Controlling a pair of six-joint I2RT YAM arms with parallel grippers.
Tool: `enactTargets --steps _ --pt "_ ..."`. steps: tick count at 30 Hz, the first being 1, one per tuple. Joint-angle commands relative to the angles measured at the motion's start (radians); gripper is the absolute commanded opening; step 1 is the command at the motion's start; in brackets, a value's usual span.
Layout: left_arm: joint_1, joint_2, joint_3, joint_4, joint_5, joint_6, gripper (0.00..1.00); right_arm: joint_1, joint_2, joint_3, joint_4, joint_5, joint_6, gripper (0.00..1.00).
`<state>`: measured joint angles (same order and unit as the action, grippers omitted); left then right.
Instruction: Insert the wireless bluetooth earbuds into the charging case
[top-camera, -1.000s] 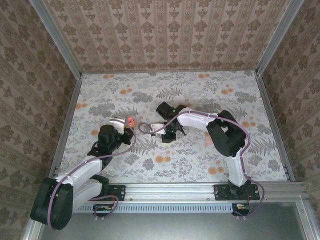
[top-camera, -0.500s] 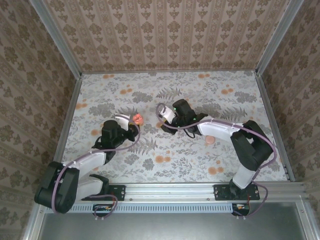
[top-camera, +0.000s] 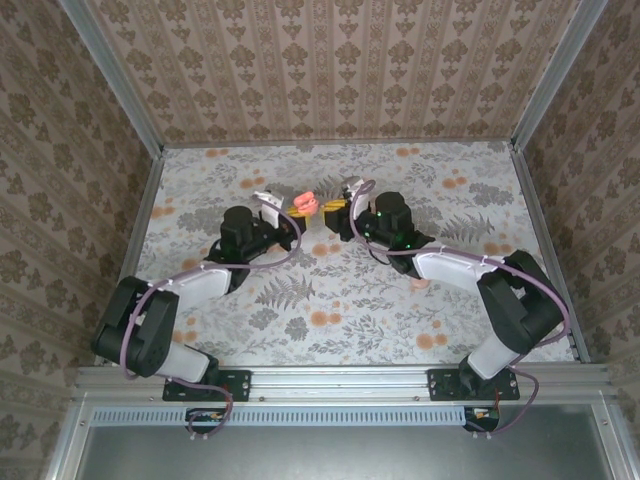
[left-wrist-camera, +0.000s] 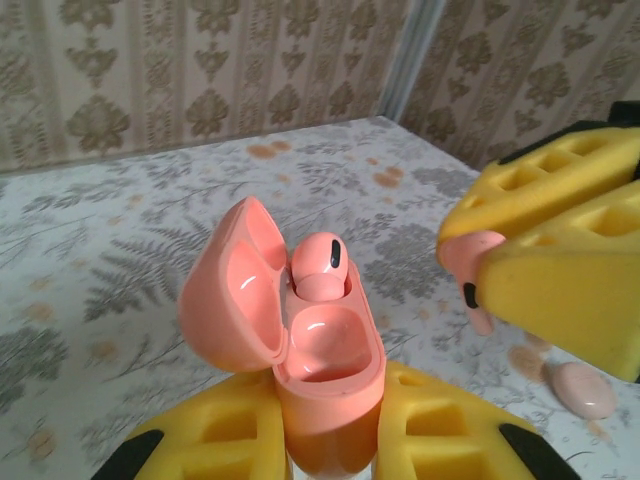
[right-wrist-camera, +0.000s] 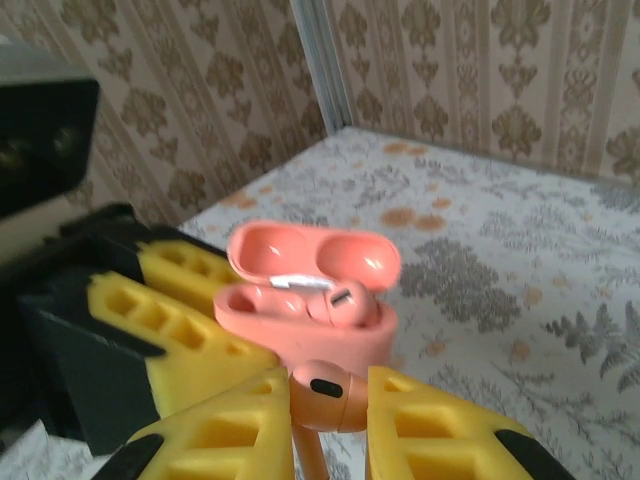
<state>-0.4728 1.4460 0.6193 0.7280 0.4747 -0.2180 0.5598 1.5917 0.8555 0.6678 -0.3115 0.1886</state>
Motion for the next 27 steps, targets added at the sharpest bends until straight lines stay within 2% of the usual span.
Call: enactTargets --steps 1,8,27 --pt "-0.007 0.037 0.057 0.042 0.066 -0.014 0.15 -0.014 -0.054 -0.033 0.135 0.000 0.049 0.19" --pt "-0.017 0.079 0.120 0.043 0.108 -0.021 0.15 -0.018 -0.096 -0.075 0.209 0.009 0.053 0.19" --pt "-0.078 0.084 0.147 0.112 0.112 -0.076 0.16 -0.020 -0.022 -0.029 0.307 -0.044 0.084 0.19"
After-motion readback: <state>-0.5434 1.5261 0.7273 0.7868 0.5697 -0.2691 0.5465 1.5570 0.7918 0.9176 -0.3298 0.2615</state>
